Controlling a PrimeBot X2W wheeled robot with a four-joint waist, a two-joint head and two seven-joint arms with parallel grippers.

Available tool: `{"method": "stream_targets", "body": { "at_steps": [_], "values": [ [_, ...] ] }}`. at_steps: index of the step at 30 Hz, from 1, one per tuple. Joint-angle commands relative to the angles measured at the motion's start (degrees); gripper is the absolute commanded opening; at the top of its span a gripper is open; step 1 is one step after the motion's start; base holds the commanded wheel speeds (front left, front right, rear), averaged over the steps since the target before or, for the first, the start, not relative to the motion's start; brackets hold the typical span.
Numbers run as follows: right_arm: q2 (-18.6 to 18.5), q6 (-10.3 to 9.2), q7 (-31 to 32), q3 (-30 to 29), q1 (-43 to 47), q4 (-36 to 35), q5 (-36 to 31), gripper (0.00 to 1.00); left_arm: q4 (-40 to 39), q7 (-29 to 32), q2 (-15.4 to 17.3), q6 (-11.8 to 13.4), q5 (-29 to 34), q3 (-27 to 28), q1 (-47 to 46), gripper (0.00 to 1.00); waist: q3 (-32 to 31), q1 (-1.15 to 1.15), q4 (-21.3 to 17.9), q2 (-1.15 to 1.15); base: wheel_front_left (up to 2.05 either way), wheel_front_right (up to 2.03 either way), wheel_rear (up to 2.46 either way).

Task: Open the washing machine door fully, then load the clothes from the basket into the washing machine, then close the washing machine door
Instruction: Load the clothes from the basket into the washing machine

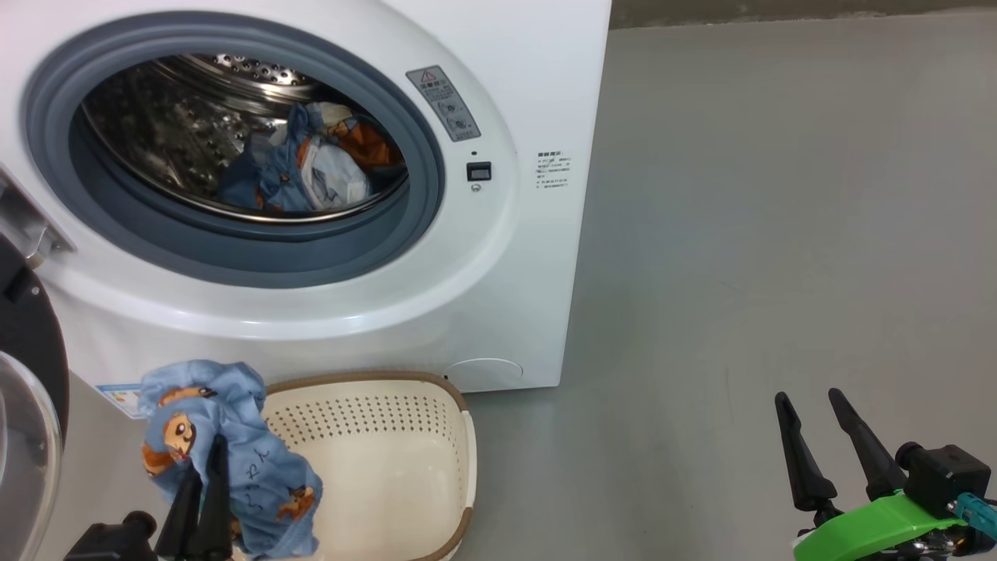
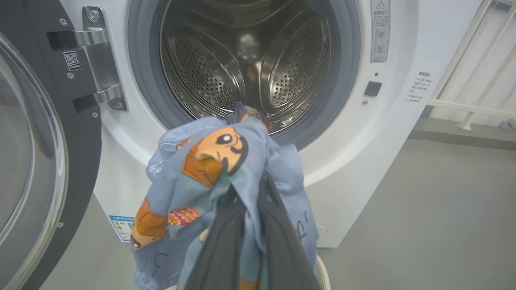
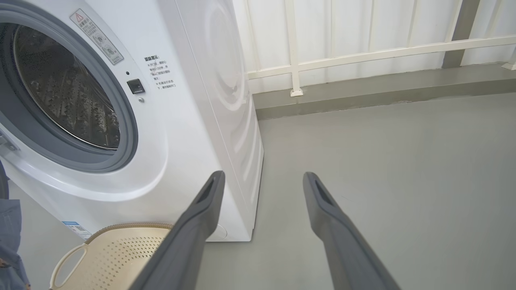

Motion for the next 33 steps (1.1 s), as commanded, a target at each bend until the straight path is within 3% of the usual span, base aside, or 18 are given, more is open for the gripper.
{"method": "stream_targets", "body": {
  "at_steps": [1,10,19,33],
  "values": [
    [-0.5,0.09,-0.7,1.0,0.1,-1.6,0.1,1.0,-1.9,-0.6,0.5,0.3,0.4,2.3,-0.8,0.0,0.2,0.0,0.0,0.0,0.0,0.0,0.0],
    [-0.1,0.09,-0.7,1.0,-0.6,-1.9,-0.1,1.0,-2.7,-0.6,0.0,0.3,0.5,2.4,-1.9,0.0,1.6,0.0,-0.4,0.0,0.0,0.0,0.0],
    [1.5,0.09,-0.7,1.2,-2.7,-2.4,-0.2,1.0,-2.0,-0.6,0.5,0.3,-1.0,2.5,-6.8,0.0,6.9,0.0,-0.8,0.0,0.0,0.0,0.0],
    [3.8,0.09,-0.7,1.7,-8.5,-2.9,-0.5,1.0,0.4,-0.6,6.7,0.3,-0.3,2.9,-26.7,0.0,15.5,0.0,-4.4,0.0,0.0,0.0,0.0]
  ]
}}
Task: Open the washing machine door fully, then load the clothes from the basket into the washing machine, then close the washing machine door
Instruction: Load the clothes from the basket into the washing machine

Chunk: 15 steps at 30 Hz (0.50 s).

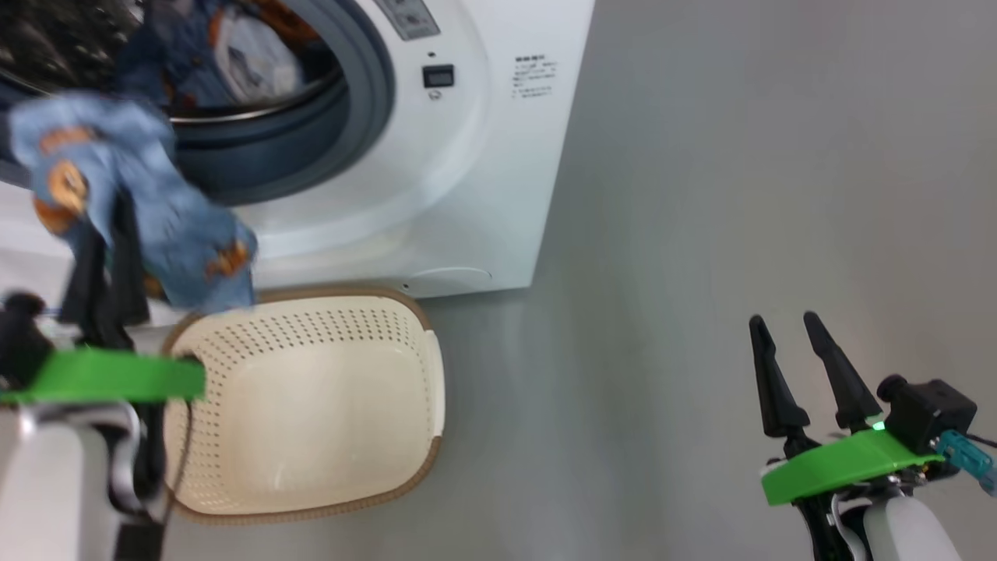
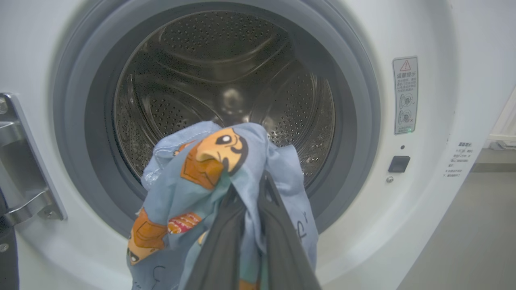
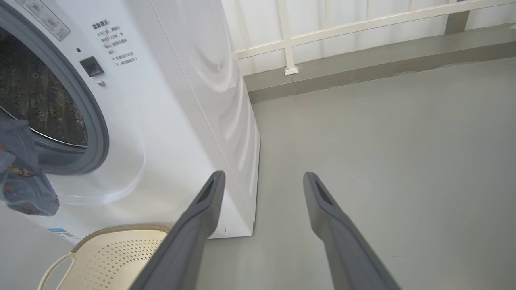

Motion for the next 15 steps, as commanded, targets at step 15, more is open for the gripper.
{"method": "stream_targets", "body": {
  "at_steps": [15],
  "values": [
    [2.2,0.09,-0.7,2.5,-6.2,-2.4,0.6,1.0,18.3,-0.4,10.2,0.3,-1.4,-0.3,-25.3,0.0,11.3,0.0,-7.8,0.0,0.0,0.0,0.0]
  ]
}}
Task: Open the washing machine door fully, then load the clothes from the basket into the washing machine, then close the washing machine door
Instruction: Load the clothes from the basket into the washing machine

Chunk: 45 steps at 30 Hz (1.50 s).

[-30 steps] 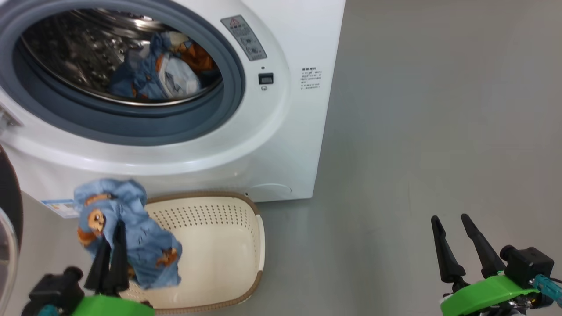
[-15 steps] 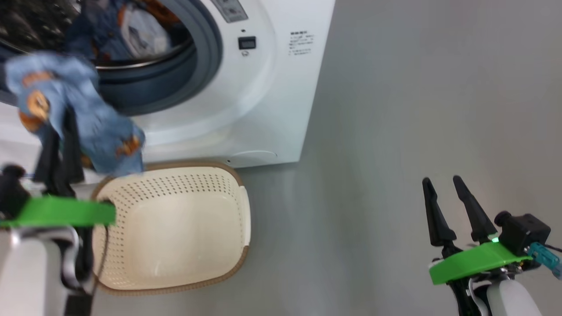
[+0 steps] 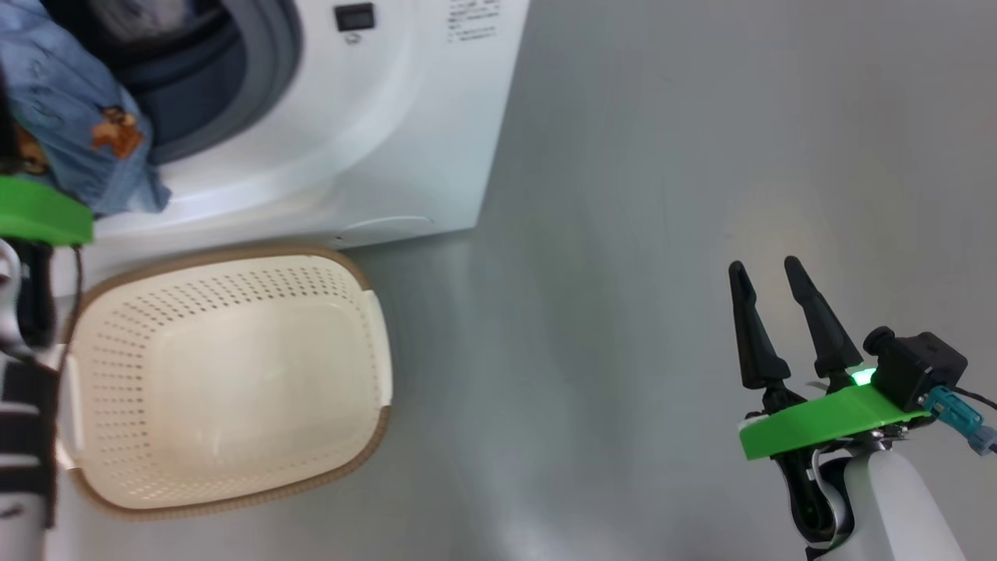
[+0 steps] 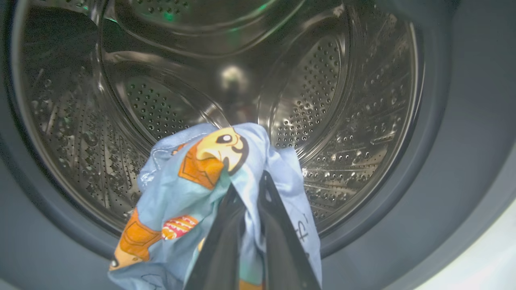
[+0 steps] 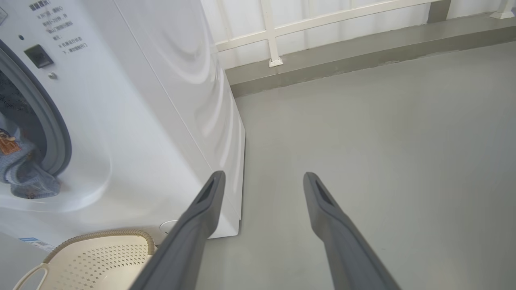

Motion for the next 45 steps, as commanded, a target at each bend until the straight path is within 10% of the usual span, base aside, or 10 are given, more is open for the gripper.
{"method": "stream_targets", "body": {
  "at_steps": [1,12,33,35,37,45],
  "values": [
    [0.2,0.09,-0.7,1.5,-0.7,-1.5,0.6,1.0,0.6,-0.4,3.6,0.3,0.7,0.8,-2.6,0.0,3.3,0.0,-3.0,0.0,0.0,0.0,0.0],
    [0.3,0.09,-0.7,3.8,-3.0,-2.6,4.0,1.0,11.2,-0.4,9.2,0.3,2.5,0.1,-15.3,0.0,7.7,0.0,-7.6,0.0,0.0,0.0,0.0],
    [0.3,0.09,-0.7,5.9,-4.1,-3.1,5.3,1.0,-5.5,-0.4,10.1,0.3,13.0,9.2,-18.0,0.0,9.6,0.0,-9.8,0.0,0.0,0.0,0.0],
    [0.3,0.09,-0.7,6.2,-3.9,-3.1,5.4,1.0,-1.8,-0.4,10.0,0.3,13.3,8.4,-17.1,0.27,9.3,0.0,-9.9,0.0,0.0,0.0,0.0],
    [0.3,0.09,-0.7,6.4,-3.7,-2.9,5.4,1.0,1.6,-0.4,9.7,0.3,13.2,8.2,-16.5,1.0,8.9,0.0,-9.9,0.0,0.0,0.0,0.0],
    [0.3,0.09,-0.7,6.5,-3.2,-2.8,5.2,1.0,6.0,-0.4,8.9,0.3,12.6,9.1,-15.9,1.0,8.0,0.0,-9.7,0.0,0.0,0.0,0.0]
  ]
}}
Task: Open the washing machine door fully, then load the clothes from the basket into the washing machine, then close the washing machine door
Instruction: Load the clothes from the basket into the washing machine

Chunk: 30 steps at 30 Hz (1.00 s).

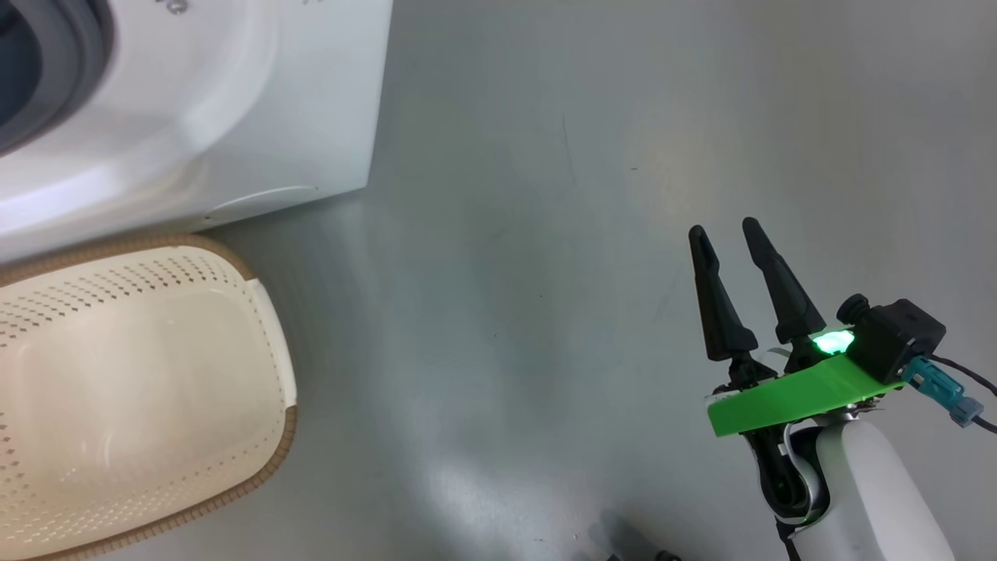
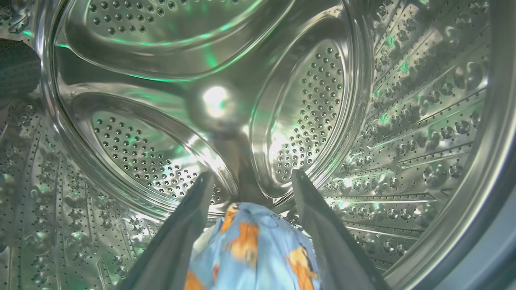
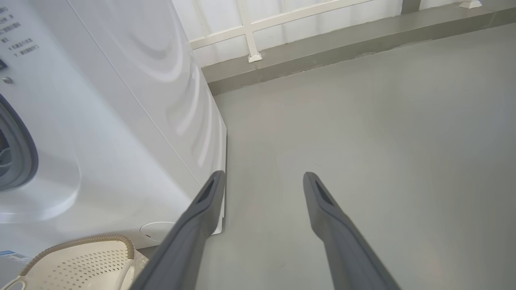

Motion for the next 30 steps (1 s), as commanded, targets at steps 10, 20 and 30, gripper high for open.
{"method": "stream_targets", "body": {
  "at_steps": [10,20,30],
  "values": [
    [0.0,0.09,-0.7,0.8,0.6,-0.8,-1.1,1.0,-1.4,-0.3,-1.0,0.1,-1.5,2.8,5.4,1.0,-2.3,0.0,1.1,0.0,0.0,0.0,0.0],
    [0.0,0.09,-0.7,0.2,0.3,0.1,-4.2,1.0,-5.4,-0.3,-6.8,0.1,-2.6,4.4,16.4,1.0,-6.2,0.0,3.6,0.0,0.0,0.0,0.0],
    [-1.7,0.09,-0.7,-0.6,2.0,1.3,-6.1,1.0,-9.8,-0.3,-13.3,0.1,-2.7,6.8,28.6,1.0,-11.9,0.0,7.4,0.0,0.0,0.0,0.0]
  ]
}}
